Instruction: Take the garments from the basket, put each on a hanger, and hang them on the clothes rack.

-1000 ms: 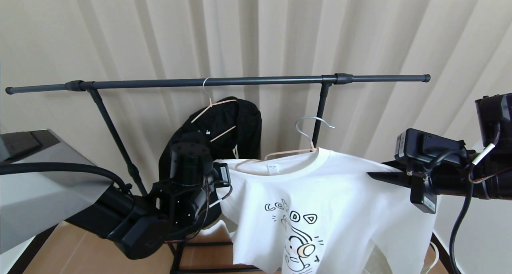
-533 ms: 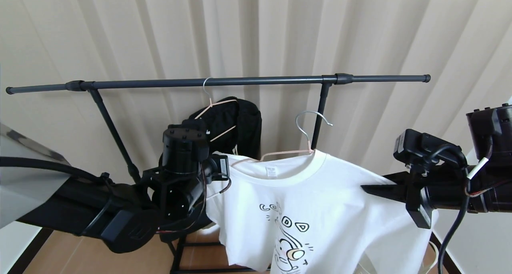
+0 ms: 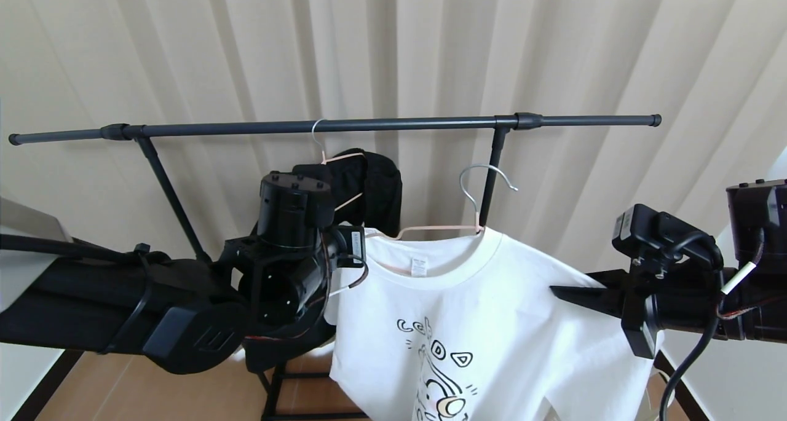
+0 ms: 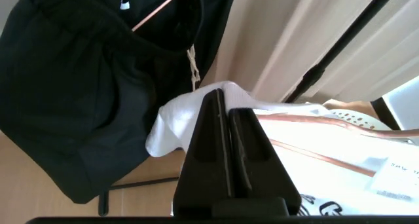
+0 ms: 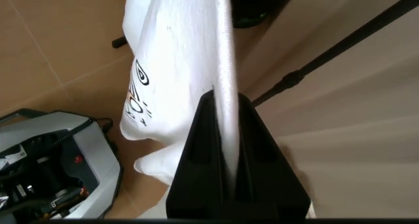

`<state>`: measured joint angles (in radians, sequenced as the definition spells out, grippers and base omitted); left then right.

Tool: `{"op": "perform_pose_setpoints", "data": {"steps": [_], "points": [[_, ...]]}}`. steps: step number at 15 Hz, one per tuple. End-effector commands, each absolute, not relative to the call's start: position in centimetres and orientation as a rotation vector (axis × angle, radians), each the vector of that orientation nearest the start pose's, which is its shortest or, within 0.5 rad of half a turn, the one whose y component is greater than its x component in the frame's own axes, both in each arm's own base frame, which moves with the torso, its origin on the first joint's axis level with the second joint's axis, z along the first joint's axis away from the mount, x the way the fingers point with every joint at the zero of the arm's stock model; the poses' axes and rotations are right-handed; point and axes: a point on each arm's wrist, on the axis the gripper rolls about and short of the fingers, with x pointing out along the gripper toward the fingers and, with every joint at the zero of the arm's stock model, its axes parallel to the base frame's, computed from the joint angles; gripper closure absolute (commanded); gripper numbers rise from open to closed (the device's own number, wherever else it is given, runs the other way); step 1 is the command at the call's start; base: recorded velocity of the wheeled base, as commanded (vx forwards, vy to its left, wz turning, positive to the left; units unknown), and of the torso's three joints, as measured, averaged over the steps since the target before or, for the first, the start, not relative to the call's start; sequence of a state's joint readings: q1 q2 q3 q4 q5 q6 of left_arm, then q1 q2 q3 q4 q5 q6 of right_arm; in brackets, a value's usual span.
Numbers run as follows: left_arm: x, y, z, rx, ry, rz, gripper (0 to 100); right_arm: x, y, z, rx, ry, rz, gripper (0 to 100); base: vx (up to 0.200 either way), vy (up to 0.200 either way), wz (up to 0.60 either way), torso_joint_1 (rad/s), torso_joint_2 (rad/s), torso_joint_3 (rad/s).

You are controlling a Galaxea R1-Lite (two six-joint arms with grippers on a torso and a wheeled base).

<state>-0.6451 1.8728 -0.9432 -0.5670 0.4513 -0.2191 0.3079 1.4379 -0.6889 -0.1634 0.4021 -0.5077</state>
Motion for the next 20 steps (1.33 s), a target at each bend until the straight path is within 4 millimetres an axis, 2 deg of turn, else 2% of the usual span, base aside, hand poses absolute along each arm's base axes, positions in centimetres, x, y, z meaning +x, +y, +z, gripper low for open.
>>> {"op": "perform_pose_setpoints", "data": {"steps": [1, 8, 12, 16, 20], "points": [[28.1, -20.6, 16.8, -0.036, 0.312, -0.175, 100, 20.9, 8.2, 17.8, -0.419, 0.405, 0.839, 100, 0.000, 0.000, 0.00, 0.000, 0.00, 0.000], [27.5, -21.8, 18.5, -0.027, 0.317, -0.209, 100, 20.6, 8.7, 17.5, -0.386, 0.402, 0.846, 100, 0.000, 0.000, 0.00, 0.000, 0.00, 0.000], [27.4, -22.2, 19.8, -0.023, 0.324, -0.218, 100, 20.5, 8.8, 17.8, -0.418, 0.402, 0.748, 100, 0.000, 0.000, 0.00, 0.000, 0.00, 0.000], [27.9, -22.2, 20.6, -0.014, 0.335, -0.176, 100, 18.7, 8.1, 19.9, -0.422, 0.250, 0.704, 100, 0.000, 0.000, 0.00, 0.000, 0.00, 0.000], [28.7, -22.8, 20.6, -0.015, 0.322, -0.162, 100, 17.8, 8.2, 20.0, -0.423, 0.232, 0.723, 100, 0.000, 0.000, 0.00, 0.000, 0.00, 0.000]]}}
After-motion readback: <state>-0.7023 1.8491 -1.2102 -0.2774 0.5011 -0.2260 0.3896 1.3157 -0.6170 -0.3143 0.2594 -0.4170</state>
